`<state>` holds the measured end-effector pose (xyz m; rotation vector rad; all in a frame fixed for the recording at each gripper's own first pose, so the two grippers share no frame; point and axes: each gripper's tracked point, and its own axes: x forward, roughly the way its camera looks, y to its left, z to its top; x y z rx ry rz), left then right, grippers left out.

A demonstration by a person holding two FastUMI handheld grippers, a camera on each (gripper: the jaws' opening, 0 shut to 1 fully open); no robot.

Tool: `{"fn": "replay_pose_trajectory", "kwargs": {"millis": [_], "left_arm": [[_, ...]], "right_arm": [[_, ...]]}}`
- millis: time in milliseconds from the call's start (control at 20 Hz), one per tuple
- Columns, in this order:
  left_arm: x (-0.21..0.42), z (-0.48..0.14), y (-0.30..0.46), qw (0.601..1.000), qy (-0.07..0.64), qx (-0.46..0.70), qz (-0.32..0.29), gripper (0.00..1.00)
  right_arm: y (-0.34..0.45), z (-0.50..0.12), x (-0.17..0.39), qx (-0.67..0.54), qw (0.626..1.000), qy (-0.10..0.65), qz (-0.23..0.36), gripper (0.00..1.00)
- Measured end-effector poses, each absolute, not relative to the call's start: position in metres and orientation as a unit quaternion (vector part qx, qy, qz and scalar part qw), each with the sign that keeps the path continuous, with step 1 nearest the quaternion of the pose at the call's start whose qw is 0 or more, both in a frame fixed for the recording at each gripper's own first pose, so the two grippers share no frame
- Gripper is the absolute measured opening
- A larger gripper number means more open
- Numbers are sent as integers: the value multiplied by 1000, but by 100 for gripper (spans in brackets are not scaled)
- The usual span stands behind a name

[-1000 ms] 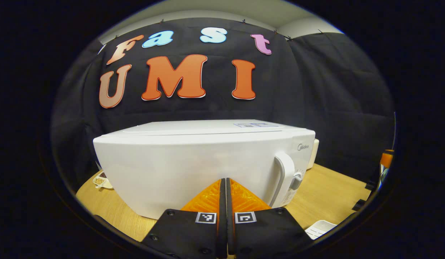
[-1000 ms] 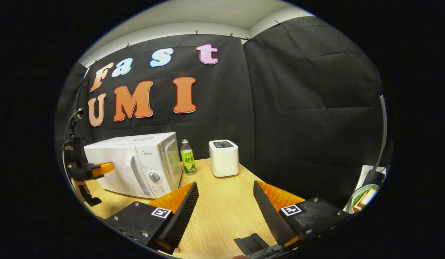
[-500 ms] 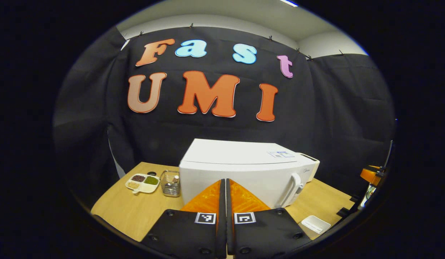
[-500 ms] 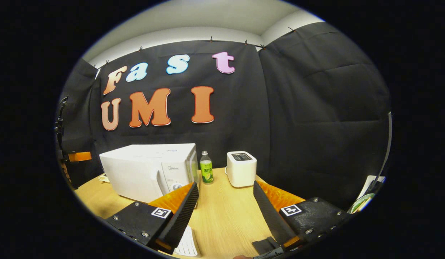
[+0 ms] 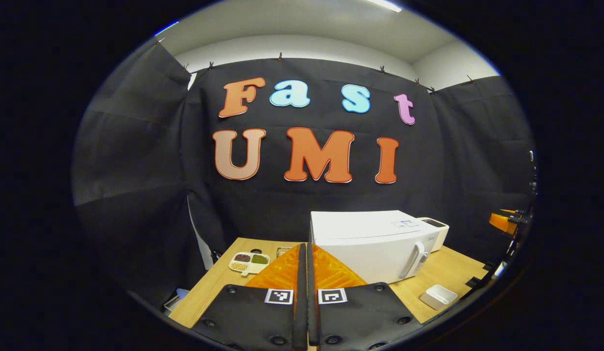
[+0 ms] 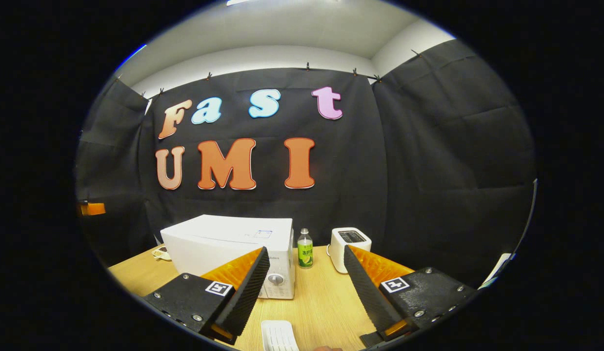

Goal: Open the microwave oven with the left hand, put the food in, and close the microwave oven.

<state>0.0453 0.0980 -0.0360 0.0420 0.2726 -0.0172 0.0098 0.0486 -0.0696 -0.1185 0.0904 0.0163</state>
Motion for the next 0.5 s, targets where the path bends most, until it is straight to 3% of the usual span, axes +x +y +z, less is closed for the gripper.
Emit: {"fn": "replay_pose_trajectory", "kwargs": {"millis": [250, 400, 500], "left_arm": [[24, -18, 119, 989, 130, 52, 42, 6], [13, -11, 115, 991, 118, 47, 33, 23], [10, -9, 113, 993, 113, 36, 29, 24]], "right_arm": [[63, -54, 1, -56, 998, 29, 22, 95], [63, -48, -2, -69, 997, 21, 22, 95], [64, -46, -3, -72, 997, 15, 23, 95]]}}
